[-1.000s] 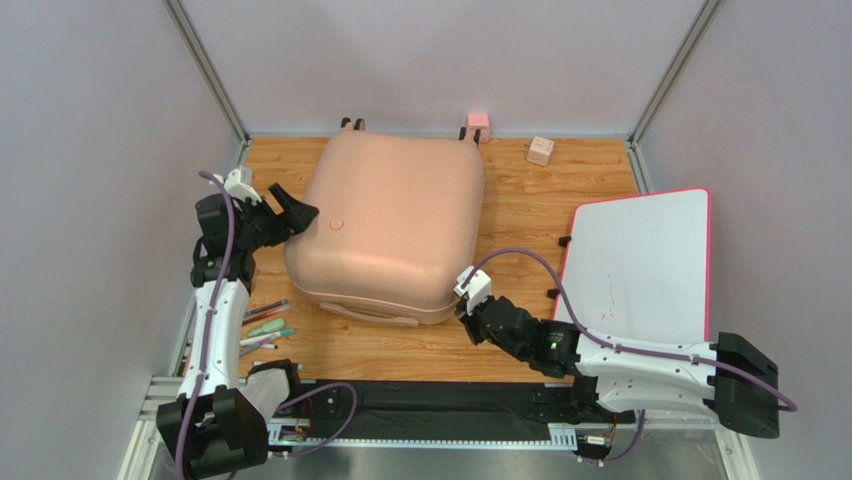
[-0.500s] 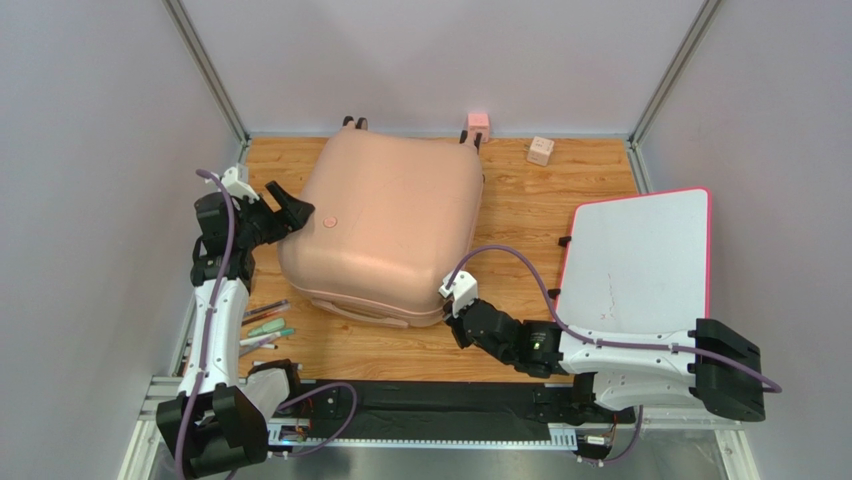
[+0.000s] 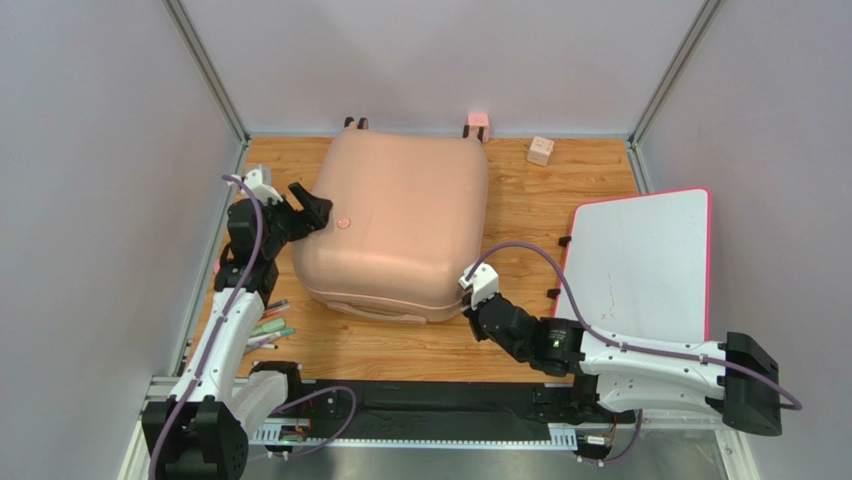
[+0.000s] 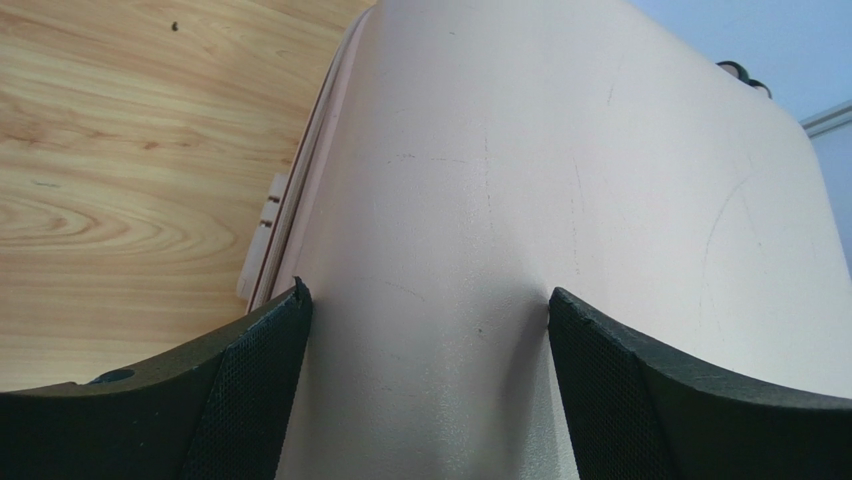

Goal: Pack the luggage
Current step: Zip the luggage at the center of the board.

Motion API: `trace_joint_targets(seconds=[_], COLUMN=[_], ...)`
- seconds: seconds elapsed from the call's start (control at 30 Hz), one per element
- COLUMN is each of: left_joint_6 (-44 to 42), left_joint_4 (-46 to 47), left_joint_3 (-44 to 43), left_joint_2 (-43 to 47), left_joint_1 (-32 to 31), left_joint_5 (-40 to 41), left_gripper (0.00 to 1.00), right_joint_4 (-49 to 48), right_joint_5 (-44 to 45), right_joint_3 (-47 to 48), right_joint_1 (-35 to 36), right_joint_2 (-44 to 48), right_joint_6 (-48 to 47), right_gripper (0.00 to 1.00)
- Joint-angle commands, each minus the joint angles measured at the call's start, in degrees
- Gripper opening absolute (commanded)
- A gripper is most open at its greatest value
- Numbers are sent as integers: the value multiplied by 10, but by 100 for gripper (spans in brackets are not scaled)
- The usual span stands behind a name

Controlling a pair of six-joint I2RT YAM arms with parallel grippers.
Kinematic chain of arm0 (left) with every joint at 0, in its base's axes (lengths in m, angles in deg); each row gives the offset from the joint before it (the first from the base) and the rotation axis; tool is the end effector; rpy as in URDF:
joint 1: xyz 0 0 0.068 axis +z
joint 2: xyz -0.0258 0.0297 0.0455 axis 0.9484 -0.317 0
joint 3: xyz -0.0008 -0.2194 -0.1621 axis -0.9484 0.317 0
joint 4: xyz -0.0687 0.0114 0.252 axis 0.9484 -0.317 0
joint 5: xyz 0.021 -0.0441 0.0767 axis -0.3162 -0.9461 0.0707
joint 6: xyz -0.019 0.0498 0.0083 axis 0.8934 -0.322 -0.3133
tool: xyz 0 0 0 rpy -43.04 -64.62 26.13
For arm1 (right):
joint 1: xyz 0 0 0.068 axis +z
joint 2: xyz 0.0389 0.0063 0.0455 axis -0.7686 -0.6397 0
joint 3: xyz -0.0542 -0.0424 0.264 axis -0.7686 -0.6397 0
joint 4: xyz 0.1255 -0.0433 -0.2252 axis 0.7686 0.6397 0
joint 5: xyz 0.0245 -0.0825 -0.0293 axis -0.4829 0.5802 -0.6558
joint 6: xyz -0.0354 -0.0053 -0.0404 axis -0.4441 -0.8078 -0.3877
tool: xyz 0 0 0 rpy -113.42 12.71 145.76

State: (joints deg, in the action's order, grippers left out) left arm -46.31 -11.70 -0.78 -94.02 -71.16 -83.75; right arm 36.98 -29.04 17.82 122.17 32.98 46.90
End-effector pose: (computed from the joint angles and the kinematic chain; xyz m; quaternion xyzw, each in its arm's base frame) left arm 0.2281 -0.0061 0.2940 -0.1532 0.7973 -0.2305 0.5364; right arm 0.0810 0.1908 0.2190 -0.3013 0.8116 0.1402 0.4805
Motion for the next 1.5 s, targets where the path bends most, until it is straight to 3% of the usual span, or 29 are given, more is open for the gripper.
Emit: trace_joint_targets(seconds=[0.0,0.27,0.47,0.67,0.77,0.9,1.07,1.27,1.47], left_joint_6=[44,43,42,36,33,28,27,27,27], left_joint_4=[-91,-89,-83,-98,-111,-119,-119,-119,-117], left_joint_3=[69,75,78,64,48,36,37,37,38], left_joint_2=[-20,0,-2,9,11,9,6,6,3], left_joint_1=[-47,-53,-53,-53,-53,-52,-53,-52,-52], left_joint_5=[-68,-76,-75,-66,-61,-58,-61,-60,-63], left_gripper=[90,90,90,90,91,91,91,91,91], right_joint_4=[-57,-30,-43,-1,0,-42,-82,-171,-226], right_joint_5=[37,17,-27,17,12,4,25,41,66], right_joint_3=[22,-13,-22,-29,-62,-113,-132,-140,-133], right_joint_1=[-17,-29,-29,-29,-29,-29,-29,-29,-29], right_joint_2=[51,111,107,98,102,121,139,115,73], right_joint_6=[-6,0,34,57,73,77,54,-1,-32], right_gripper=[0,0,0,1,11,35,55,65,64])
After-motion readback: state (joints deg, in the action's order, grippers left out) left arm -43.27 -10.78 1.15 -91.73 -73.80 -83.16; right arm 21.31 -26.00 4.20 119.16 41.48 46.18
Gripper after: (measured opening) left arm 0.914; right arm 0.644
